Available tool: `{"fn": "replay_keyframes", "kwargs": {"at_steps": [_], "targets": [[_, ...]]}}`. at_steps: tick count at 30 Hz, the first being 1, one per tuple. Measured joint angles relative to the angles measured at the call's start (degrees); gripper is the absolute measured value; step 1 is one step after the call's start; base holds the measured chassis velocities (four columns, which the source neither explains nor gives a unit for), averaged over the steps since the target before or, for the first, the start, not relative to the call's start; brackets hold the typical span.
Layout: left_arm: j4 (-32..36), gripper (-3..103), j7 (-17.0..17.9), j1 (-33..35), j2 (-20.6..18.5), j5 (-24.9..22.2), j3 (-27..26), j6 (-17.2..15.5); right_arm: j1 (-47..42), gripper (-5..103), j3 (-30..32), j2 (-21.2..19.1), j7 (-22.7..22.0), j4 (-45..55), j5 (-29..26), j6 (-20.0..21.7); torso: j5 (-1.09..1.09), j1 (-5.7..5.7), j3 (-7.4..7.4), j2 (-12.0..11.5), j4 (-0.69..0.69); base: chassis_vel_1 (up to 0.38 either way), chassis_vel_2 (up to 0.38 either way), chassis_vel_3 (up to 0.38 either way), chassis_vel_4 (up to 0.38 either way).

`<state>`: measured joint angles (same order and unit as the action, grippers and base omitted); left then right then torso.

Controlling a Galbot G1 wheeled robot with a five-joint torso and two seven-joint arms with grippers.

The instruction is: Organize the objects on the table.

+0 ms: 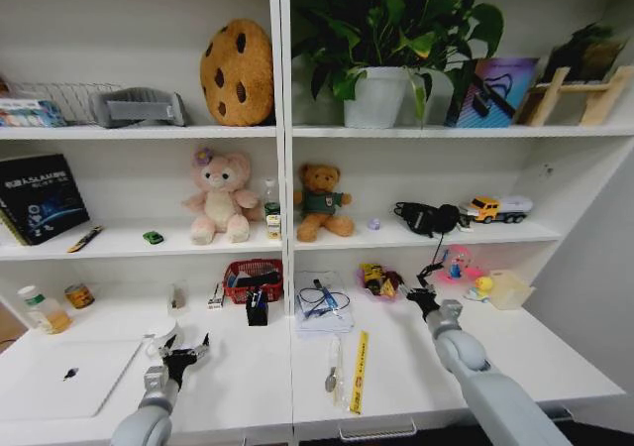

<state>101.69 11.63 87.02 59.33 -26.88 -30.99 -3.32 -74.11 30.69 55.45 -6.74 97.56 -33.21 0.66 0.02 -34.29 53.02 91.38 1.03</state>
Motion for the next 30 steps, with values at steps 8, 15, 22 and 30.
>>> {"fn": "replay_keyframes", "kwargs": {"at_steps": [8, 15, 22, 30], "targets": [[2.1, 100, -0.1, 0.1, 0.6, -0.1, -0.4, 0.2, -15.4, 100, 9.6, 3.7, -1.0, 13.1, 4.2, -3.0, -0.03, 0.0, 0.0, 0.0, -0.03, 0.0, 0.0, 0.0, 0.0], [4.4, 100, -0.1, 1.1, 1.1, 0.0, -1.9, 0.6, -25.8, 100, 15.1, 10.3, -1.2, 20.0, 9.0, -7.0, -0.04, 0.01, -0.01, 0.0, 0.0, 0.0, 0.0, 0.0, 0.0], [7.7, 100, 0.1, 3.0, 1.8, 0.4, -3.5, 0.9, -29.9, 100, 17.7, 15.9, -1.2, 23.1, 10.4, -9.3, -0.02, 0.01, 0.0, 0.0, -0.03, 0.0, 0.0, 0.0, 0.0], [8.6, 100, 0.0, 3.8, 1.8, 0.7, -3.4, 1.1, -29.0, 100, 17.6, 14.6, -0.8, 22.6, 8.6, -9.9, -0.02, 0.01, 0.0, 0.0, -0.05, 0.0, 0.0, 0.0, 0.0]]}}
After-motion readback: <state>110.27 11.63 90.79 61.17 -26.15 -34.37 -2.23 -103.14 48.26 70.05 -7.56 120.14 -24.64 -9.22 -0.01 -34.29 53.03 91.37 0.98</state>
